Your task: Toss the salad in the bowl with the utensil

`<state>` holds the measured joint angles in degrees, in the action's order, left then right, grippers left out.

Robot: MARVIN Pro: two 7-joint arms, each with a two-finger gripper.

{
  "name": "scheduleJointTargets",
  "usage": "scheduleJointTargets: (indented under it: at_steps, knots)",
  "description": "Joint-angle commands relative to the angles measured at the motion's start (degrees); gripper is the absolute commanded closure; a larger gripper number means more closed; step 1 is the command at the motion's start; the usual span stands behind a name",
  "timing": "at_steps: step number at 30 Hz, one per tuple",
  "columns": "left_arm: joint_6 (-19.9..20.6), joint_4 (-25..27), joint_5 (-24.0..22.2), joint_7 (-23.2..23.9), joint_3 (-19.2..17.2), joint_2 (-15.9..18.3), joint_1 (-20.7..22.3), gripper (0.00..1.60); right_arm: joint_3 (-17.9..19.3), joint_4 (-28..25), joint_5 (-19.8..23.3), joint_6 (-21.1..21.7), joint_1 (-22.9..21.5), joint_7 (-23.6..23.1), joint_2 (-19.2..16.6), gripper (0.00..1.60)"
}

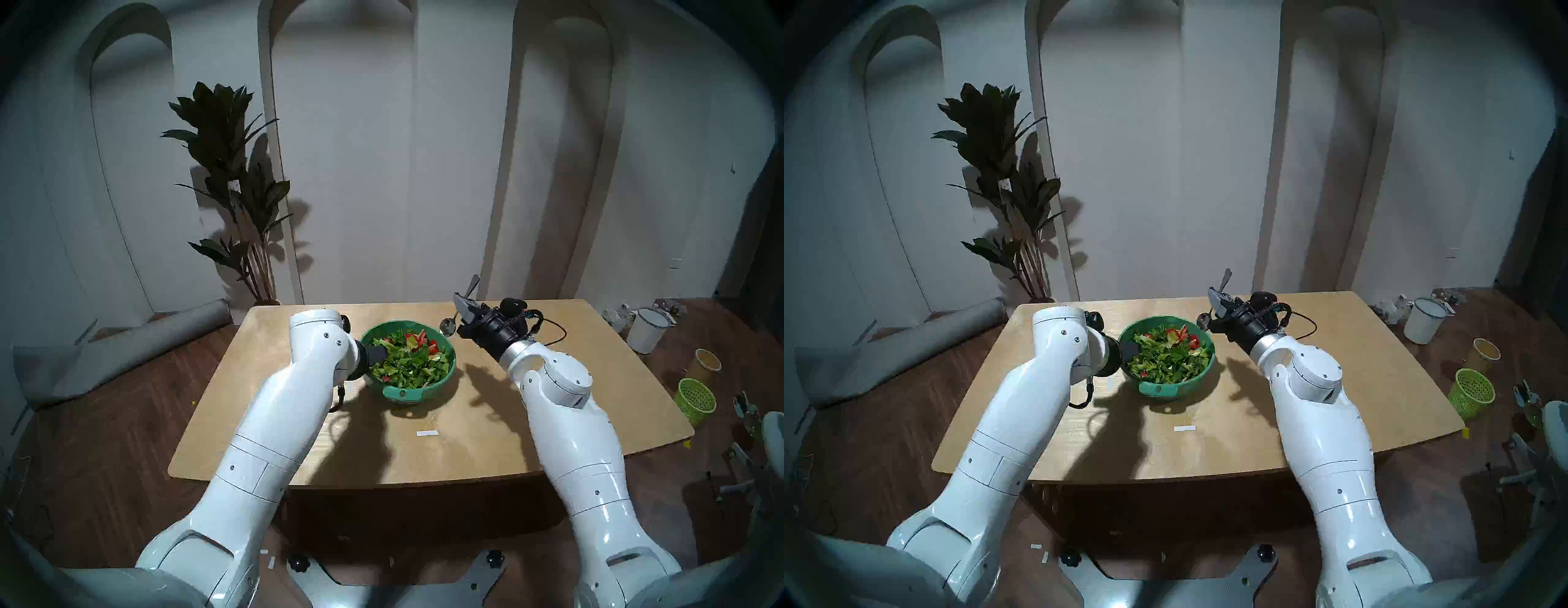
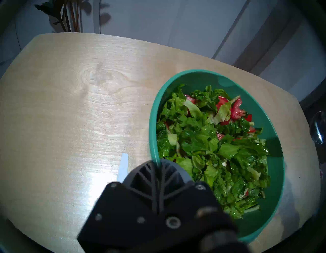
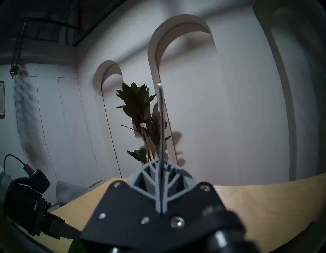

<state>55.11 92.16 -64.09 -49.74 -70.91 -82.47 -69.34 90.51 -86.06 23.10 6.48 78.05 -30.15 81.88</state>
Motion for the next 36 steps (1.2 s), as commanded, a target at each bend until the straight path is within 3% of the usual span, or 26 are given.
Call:
scheduleJointTargets:
  at_steps: [1, 15, 16, 24, 25, 36]
  knots:
    - [-0.1, 1.7, -0.4, -5.0, 0.1, -0.4, 1.5, 1.60, 0.7, -6.7, 0.2, 2.2, 2.0, 1.2, -0.2, 1.60]
    - [-0.1, 1.9, -2.2, -6.9, 0.3, -0.2, 1.7, 1.60, 1.2, -16.5, -0.5, 9.7, 6.7, 6.2, -0.1, 1.60]
    - [-0.1, 1.8, -1.4, -5.1, 0.3, 0.1, 1.6, 1.60, 1.2, -16.0, -0.4, 9.5, 6.5, 5.9, -0.1, 1.60]
    - [-0.1, 1.8, -2.4, -6.1, 0.5, 0.3, 1.8, 1.60, 1.2, -18.8, -0.6, 11.8, 7.8, 7.7, -0.1, 1.60]
    - [-0.1, 1.8, -2.5, -5.9, 0.5, 0.4, 1.8, 0.00, 1.2, -18.9, -0.6, 12.0, 7.8, 7.8, -0.1, 1.60]
    - [-0.1, 2.0, -4.1, -5.9, 1.1, 1.9, 1.3, 0.00, 1.2, -20.5, -0.6, 12.9, 8.6, 8.2, -0.2, 1.60]
